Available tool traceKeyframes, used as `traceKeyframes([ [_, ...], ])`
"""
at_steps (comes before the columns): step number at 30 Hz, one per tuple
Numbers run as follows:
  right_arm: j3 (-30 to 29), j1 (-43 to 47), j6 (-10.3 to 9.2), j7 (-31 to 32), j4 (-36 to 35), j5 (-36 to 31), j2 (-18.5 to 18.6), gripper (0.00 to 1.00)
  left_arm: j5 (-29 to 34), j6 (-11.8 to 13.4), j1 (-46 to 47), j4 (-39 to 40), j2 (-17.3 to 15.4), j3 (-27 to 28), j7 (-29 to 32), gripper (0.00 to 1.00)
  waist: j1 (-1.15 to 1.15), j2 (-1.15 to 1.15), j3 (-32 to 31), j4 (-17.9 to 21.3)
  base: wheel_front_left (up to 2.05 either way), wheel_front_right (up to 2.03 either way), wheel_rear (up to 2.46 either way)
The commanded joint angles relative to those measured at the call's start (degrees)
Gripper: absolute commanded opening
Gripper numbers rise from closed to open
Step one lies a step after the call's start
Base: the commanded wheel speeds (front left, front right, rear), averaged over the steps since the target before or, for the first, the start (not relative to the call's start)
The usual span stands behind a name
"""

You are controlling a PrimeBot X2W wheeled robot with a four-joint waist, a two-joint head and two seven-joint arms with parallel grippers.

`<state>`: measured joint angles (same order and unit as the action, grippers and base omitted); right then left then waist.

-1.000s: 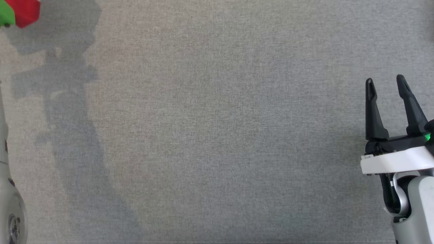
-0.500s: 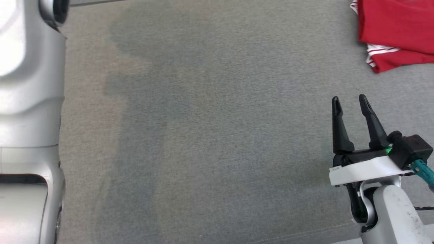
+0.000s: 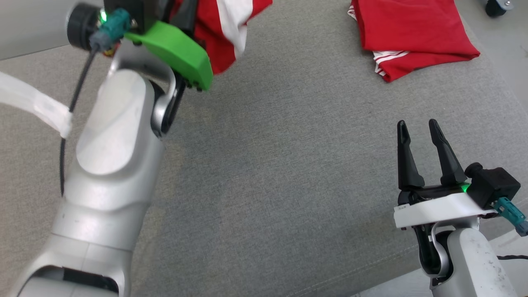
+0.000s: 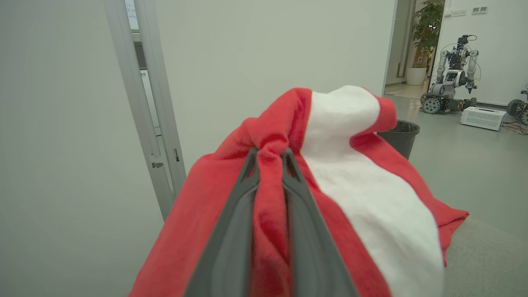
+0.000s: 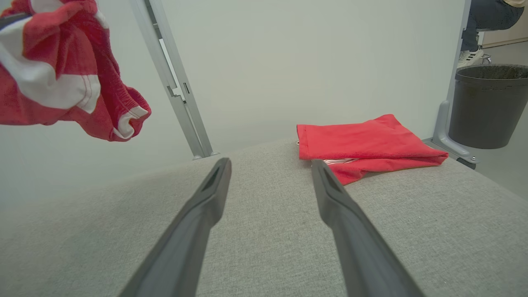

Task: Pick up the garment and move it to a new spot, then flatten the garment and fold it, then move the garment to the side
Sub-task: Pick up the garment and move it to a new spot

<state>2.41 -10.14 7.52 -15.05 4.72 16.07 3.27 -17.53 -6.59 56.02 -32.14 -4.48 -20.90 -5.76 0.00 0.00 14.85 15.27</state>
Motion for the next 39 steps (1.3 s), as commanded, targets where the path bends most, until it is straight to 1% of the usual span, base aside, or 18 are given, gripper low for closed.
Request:
traceKeyframes([
  [1, 0.1, 0.4, -0.06, -0.1, 0.0, 0.2, -0.1, 1.00, -0.9, 0.3, -2.5, -0.8, 0.0, -0.1, -0.4, 0.00, 0.00, 0.00, -0.5, 0.6, 0.00, 0.00, 0.00],
  [5, 0.3, 0.7, -0.06, -0.2, 0.2, 0.1, -0.2, 1.00, -2.1, 1.1, -8.7, -3.6, 0.6, -1.2, -2.5, 0.00, 0.00, 0.00, -0.6, 0.8, 0.00, 0.00, 0.00],
  [10, 0.7, 0.7, -0.06, -0.2, 0.6, 0.2, -0.3, 1.00, -2.6, 1.1, -15.0, -7.7, 1.2, -4.0, -4.8, 0.00, 0.00, 0.00, -0.4, 0.8, 0.00, 0.00, 0.00],
  [14, 1.2, 0.5, -0.06, -0.2, 1.2, 0.3, -0.3, 1.00, -3.1, 0.8, -17.9, -10.7, 1.4, -7.1, -6.0, 0.00, 0.00, 0.00, -0.3, 0.5, 0.00, 0.00, 0.00],
  [15, 1.3, 0.4, -0.06, -0.2, 1.4, 0.3, -0.3, 1.00, -3.4, 1.1, -18.5, -11.6, 1.4, -8.1, -6.4, 0.42, 0.00, 0.00, -0.4, 0.4, 0.00, 0.00, 0.00],
  [16, 1.5, 0.4, -0.06, -0.2, 1.6, 0.4, -0.3, 1.00, -3.4, 1.1, -18.8, -11.9, 1.5, -9.0, -6.7, 1.00, 0.00, 0.00, -0.4, 0.3, 0.00, 0.00, 0.00],
  [20, 1.6, 1.3, -0.06, -0.2, 2.1, 0.1, -0.3, 1.00, -5.1, 2.0, -19.4, -10.8, 1.4, -11.3, -8.6, 1.00, 0.00, 0.00, -1.5, -0.4, 0.00, 0.00, 0.00],
  [24, 1.2, 2.4, -0.06, -0.2, 2.3, -0.5, -0.3, 1.00, -4.3, 4.5, -19.7, -6.7, 1.4, -9.7, -9.5, 1.00, 0.00, 0.00, -3.1, -2.1, 0.00, 0.00, 0.00],
  [28, 0.5, 3.6, -0.06, -0.2, 2.3, -1.0, -0.3, 1.00, -1.8, 6.7, -23.2, 2.0, -0.8, -5.2, -9.4, 1.00, 0.00, 0.00, -4.7, -4.2, 0.00, 0.00, 0.00],
  [31, 0.2, 4.3, -0.06, -0.2, 2.5, -1.3, 0.0, 1.00, -0.4, 8.8, -26.9, 9.3, -2.7, -0.2, -9.5, 1.00, 0.00, 0.00, -5.9, -5.7, 0.00, 0.00, 0.00],
  [35, -0.5, 5.3, -0.06, -0.2, 2.1, -1.7, 0.2, 1.00, 1.5, 10.2, -32.9, 16.1, -5.3, 5.4, -9.4, 1.00, 0.00, 0.00, -6.9, -7.7, 0.00, 0.00, 0.00],
  [39, -1.2, 6.0, -0.06, -0.2, 1.8, -2.2, 0.5, 1.00, 2.6, 11.1, -38.2, 21.3, -6.6, 9.9, -9.4, 1.00, 0.00, 0.00, -7.5, -10.0, 0.00, 0.00, 0.00],
])
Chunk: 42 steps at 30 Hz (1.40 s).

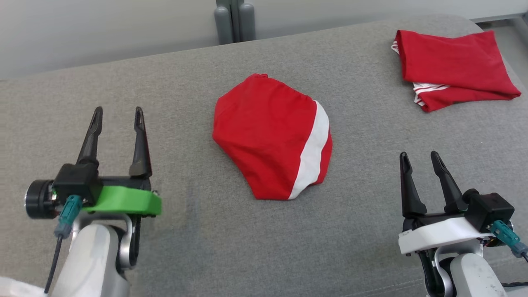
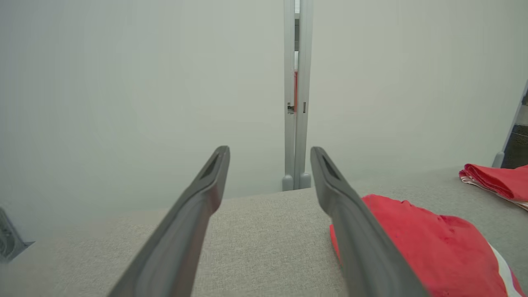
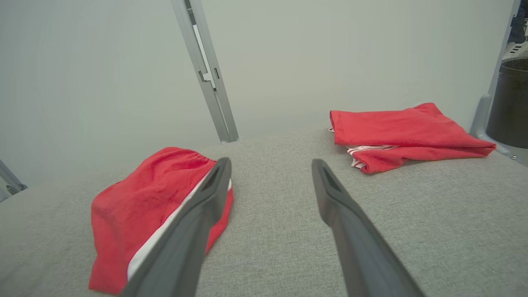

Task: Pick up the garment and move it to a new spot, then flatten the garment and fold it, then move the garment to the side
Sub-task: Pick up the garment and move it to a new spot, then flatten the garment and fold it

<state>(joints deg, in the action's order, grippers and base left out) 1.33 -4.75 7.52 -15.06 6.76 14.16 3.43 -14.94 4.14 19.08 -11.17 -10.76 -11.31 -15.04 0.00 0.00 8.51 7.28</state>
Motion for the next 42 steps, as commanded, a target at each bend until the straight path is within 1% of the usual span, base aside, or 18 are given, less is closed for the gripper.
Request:
traceKeyframes([
  [1, -0.4, 0.9, -0.06, -0.1, -0.2, -0.4, 0.3, 1.00, 0.2, 0.5, -2.5, 0.9, -0.4, 1.1, -0.2, 1.00, 0.00, 0.00, -1.3, -2.5, 0.00, 0.00, 0.00],
  [7, -1.2, 2.2, -0.06, -0.1, 0.1, -1.0, 1.0, 1.00, 1.4, 0.7, -9.8, 5.3, 0.0, 6.4, -0.2, 1.00, 0.00, 0.00, -2.5, -5.5, 0.00, 0.00, 0.00],
  [13, -1.6, 3.5, -0.06, -0.1, 0.7, -1.5, 1.5, 1.00, 2.7, -0.6, -15.2, 6.2, 1.4, 8.7, -0.2, 1.00, 0.00, 0.00, -3.8, -7.7, 0.00, 0.00, 0.00],
  [19, -1.9, 4.8, -0.06, -0.1, 1.3, -2.1, 1.4, 1.00, 3.4, -1.8, -17.5, 5.4, 3.4, 10.2, -0.2, 1.00, 0.00, 0.00, -4.7, -9.4, 0.00, 0.00, 0.00],
  [26, -1.7, 5.3, -0.06, -0.1, 2.0, -2.3, 1.4, 1.00, 4.6, -3.1, -18.2, 3.9, 4.5, 11.2, -0.2, 1.00, 0.00, 0.00, -5.2, -9.9, 0.00, 0.00, 0.00],
  [42, -1.3, 4.4, -0.06, -0.1, 3.6, -2.2, 1.7, 1.00, 6.5, -4.9, -17.3, 1.9, 5.9, 12.8, -0.2, 1.00, 0.00, 0.00, -5.1, -8.9, 0.00, 0.00, 0.00],
])
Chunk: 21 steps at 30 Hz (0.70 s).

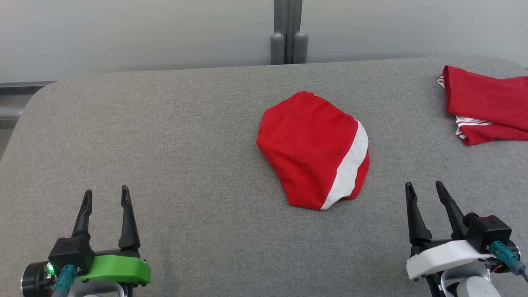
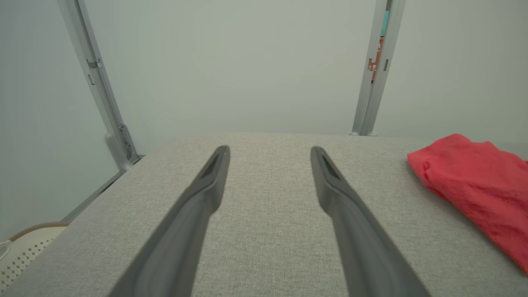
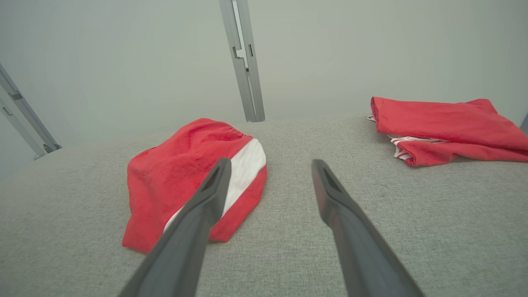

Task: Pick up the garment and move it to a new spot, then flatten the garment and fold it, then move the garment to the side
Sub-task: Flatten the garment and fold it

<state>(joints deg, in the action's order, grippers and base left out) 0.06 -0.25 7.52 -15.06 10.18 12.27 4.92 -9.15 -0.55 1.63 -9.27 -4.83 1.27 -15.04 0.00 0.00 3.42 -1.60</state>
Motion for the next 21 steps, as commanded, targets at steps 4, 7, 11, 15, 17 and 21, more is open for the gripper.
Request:
traceKeyframes([
  [4, 0.0, -0.1, -0.07, -0.1, 0.2, -0.4, 0.1, 1.00, 1.2, -0.5, 0.5, -0.2, 0.2, 0.5, -0.2, 1.00, 0.00, 0.00, 0.0, 0.3, 0.00, 0.00, 0.00],
  [7, -0.1, -0.1, -0.07, -0.1, 0.3, -0.4, 0.1, 1.00, 1.1, -0.8, 0.4, -0.3, 0.3, 0.7, -0.2, 1.00, 0.00, 0.00, 0.0, 0.4, 0.00, 0.00, 0.00],
  [11, -0.4, -0.1, -0.07, -0.1, 0.2, -0.4, 0.0, 1.00, 1.5, -0.9, 0.4, -0.4, 0.5, 1.1, -0.2, 1.00, 0.00, 0.00, 0.1, 0.4, 0.00, 0.00, 0.00],
  [15, -0.5, -0.1, -0.07, -0.1, 0.5, -0.4, -0.2, 1.00, 1.7, -1.2, 0.4, -0.4, 0.8, 1.0, -0.2, 1.00, 0.00, 0.00, 0.2, 0.1, 0.00, 0.00, 0.00],
  [17, -0.4, -1.3, -0.07, -0.1, 0.6, -0.5, 0.2, 1.00, 1.7, -1.3, 0.7, -0.4, 0.9, 1.2, -0.2, 1.00, 0.00, 0.00, 0.5, -0.1, 0.00, 0.00, 0.00],
  [21, -1.0, -4.7, -0.07, 0.0, 0.6, -1.1, 0.7, 1.00, 1.9, -1.5, 1.9, -0.4, 1.1, 0.6, -0.2, 1.00, 0.00, 0.00, 1.5, -1.1, 0.00, 0.00, 0.00],
])
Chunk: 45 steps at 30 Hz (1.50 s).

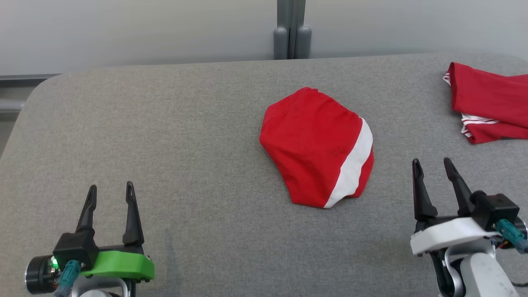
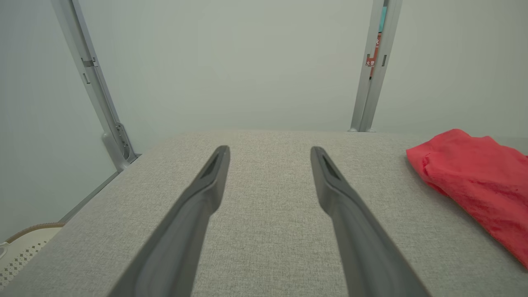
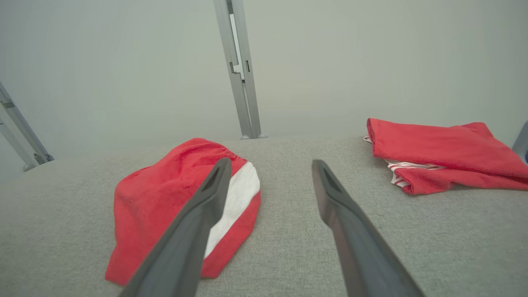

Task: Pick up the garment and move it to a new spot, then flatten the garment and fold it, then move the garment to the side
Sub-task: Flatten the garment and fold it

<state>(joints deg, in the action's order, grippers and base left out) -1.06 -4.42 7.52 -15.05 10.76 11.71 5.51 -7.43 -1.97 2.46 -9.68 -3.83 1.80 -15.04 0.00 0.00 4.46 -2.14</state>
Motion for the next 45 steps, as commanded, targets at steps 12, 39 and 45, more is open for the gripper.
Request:
traceKeyframes([
  [12, 3.8, -20.2, -0.07, 6.0, 7.1, -1.5, 6.1, 1.00, -0.7, 0.8, 4.9, 0.6, 0.8, -3.2, -0.2, 1.00, 0.00, 0.00, 6.3, -6.0, 0.00, 0.00, 0.00],
  [39, 11.3, -33.5, -0.03, 1.9, 44.0, 5.7, 10.0, 0.00, -3.4, 4.2, 9.8, 1.9, 0.9, -8.8, -0.2, 1.00, 0.00, 0.00, 13.4, -12.5, 0.00, 0.00, 0.00],
  [45, 10.7, -35.1, -0.07, 0.0, 43.3, 7.0, 12.7, 0.00, -3.2, 4.1, 9.6, 1.6, 0.9, -8.4, -0.2, 1.00, 0.00, 0.00, 12.4, -11.4, 0.00, 0.00, 0.00],
])
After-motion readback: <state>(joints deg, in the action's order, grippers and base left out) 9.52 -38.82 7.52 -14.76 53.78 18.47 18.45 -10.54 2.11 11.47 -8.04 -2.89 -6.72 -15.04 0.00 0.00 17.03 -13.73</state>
